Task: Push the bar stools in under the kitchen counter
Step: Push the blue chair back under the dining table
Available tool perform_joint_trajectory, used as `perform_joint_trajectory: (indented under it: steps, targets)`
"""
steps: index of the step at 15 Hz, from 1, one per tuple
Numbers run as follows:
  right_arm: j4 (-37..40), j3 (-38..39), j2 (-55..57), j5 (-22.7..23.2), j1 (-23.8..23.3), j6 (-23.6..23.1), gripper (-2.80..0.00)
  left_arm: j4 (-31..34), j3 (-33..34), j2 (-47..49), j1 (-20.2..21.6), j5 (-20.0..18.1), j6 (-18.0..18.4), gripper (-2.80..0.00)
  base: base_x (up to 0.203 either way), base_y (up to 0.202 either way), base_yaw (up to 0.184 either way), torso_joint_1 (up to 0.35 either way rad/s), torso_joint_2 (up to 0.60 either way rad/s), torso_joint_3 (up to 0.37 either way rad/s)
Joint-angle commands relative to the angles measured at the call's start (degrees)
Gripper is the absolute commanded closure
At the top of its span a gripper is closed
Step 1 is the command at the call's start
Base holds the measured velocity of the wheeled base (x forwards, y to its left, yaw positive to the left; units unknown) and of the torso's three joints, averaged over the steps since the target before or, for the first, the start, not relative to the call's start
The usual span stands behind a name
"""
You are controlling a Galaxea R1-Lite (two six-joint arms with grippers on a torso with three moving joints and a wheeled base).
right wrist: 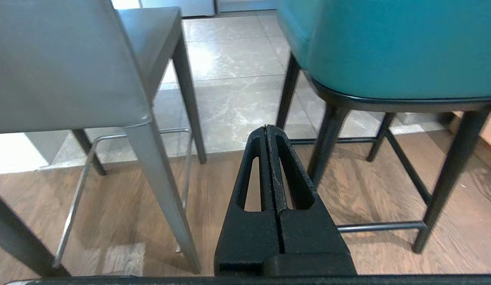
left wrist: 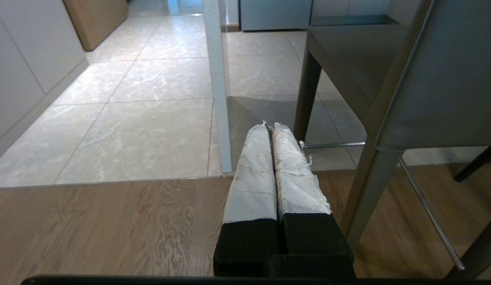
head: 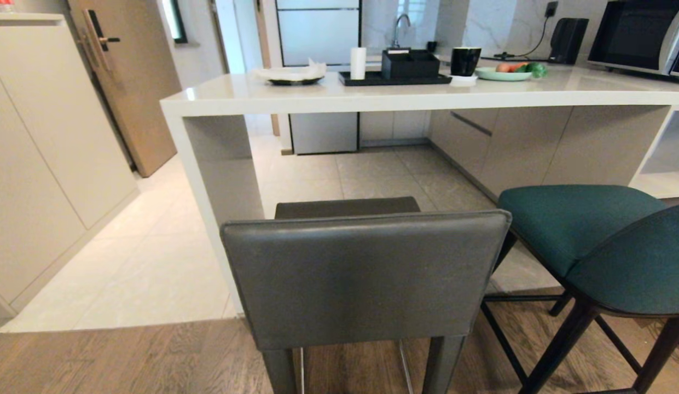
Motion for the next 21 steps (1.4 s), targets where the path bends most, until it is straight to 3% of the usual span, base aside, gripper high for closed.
perform_joint_trajectory:
  steps: [1, 21]
  targets:
    - [0.0, 0.1, 0.0, 0.0, 0.0, 0.0, 0.00, 0.0, 1.3, 0.1, 0.0, 0.0, 0.0, 0.00, 0.000, 0.000, 0.000, 0.000, 0.00, 0.000]
    - [0.0, 0.0, 0.0, 0.0, 0.1, 0.4, 0.00, 0.0, 1.4, 0.1, 0.0, 0.0, 0.0, 0.00, 0.000, -0.185, 0.001, 0.002, 0.00, 0.002]
